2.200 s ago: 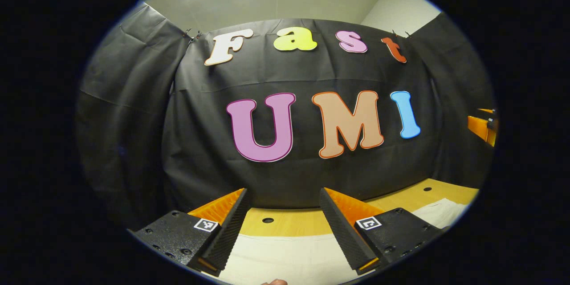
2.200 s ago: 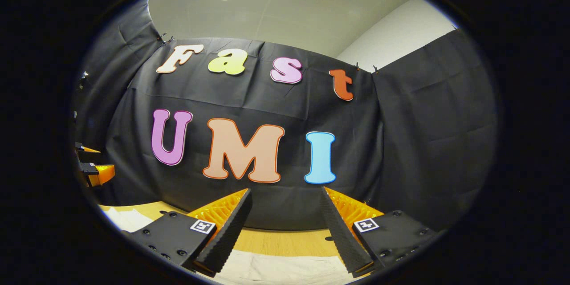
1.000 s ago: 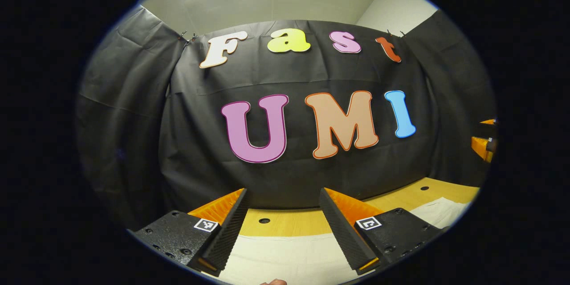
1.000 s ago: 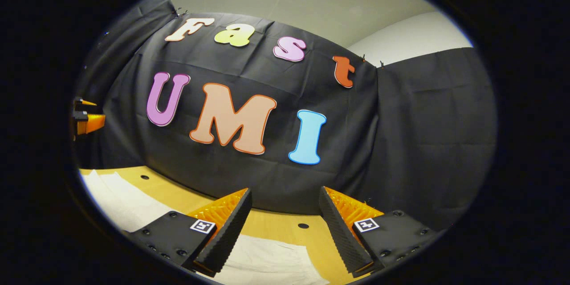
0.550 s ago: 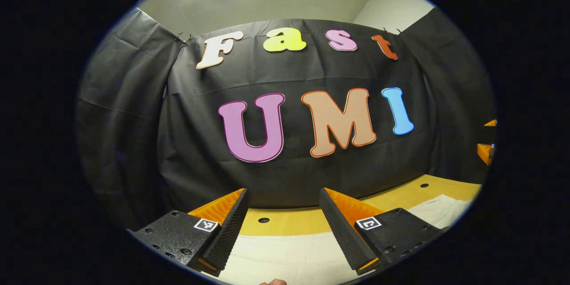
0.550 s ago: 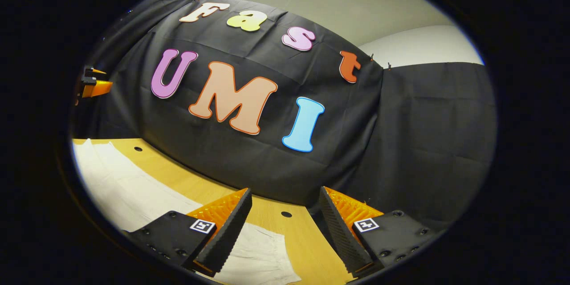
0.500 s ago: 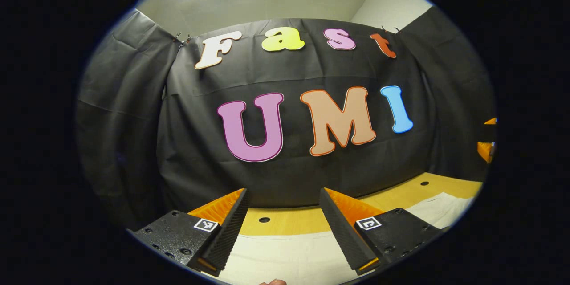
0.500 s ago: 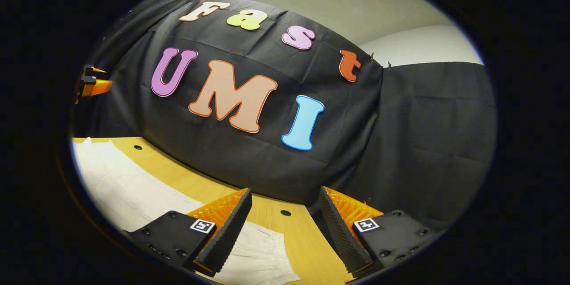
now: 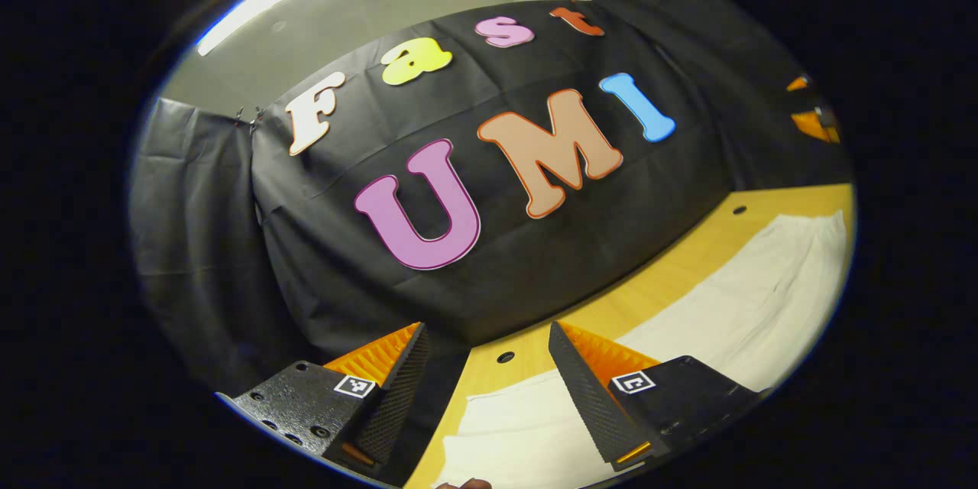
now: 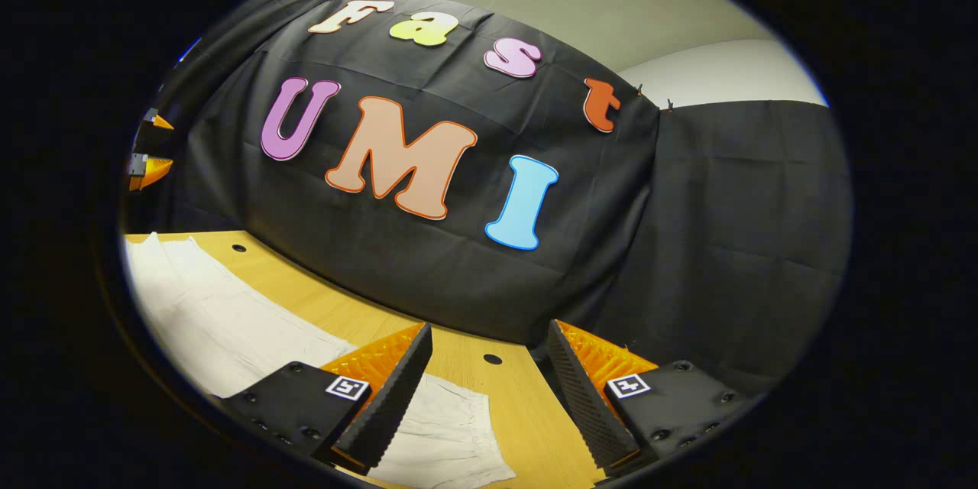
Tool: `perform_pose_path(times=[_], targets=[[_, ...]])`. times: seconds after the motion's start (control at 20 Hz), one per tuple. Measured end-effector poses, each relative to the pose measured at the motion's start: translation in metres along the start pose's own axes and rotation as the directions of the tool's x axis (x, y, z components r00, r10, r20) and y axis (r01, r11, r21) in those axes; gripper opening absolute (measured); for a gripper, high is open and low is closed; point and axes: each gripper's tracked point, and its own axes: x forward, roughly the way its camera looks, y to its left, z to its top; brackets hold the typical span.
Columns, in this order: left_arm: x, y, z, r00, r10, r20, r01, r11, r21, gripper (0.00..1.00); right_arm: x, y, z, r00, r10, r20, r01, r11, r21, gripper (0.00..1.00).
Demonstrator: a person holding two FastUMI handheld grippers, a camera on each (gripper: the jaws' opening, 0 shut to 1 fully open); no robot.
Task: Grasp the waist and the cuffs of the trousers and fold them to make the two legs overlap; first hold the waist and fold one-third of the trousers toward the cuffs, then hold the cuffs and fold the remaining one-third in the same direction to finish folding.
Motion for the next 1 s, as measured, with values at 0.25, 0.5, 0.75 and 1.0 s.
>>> perform_pose_path(times=[0.25,0.5,0.75,1.0], targets=[[-0.015,-0.012,-0.049,0.988,-0.124,-0.093,0.143,0.959,0.245,0.96,-0.001,0.01,-0.004,1.0,0.024,0.002,-0.024,1.0,0.0,0.99],[-0.042,-0.03,-0.118,0.945,-0.236,-0.227,0.309,0.874,0.376,0.96,-0.003,0.022,-0.01,0.999,0.038,-0.005,-0.038,0.999,0.006,0.97],[-0.068,-0.046,-0.18,0.876,-0.318,-0.364,0.465,0.757,0.458,0.97,-0.004,0.027,-0.017,0.999,0.033,-0.014,-0.033,0.999,0.013,0.99],[-0.093,-0.046,-0.232,0.788,-0.377,-0.486,0.604,0.626,0.493,0.97,-0.007,0.035,-0.031,0.998,0.036,-0.043,-0.036,0.999,0.018,0.97]])
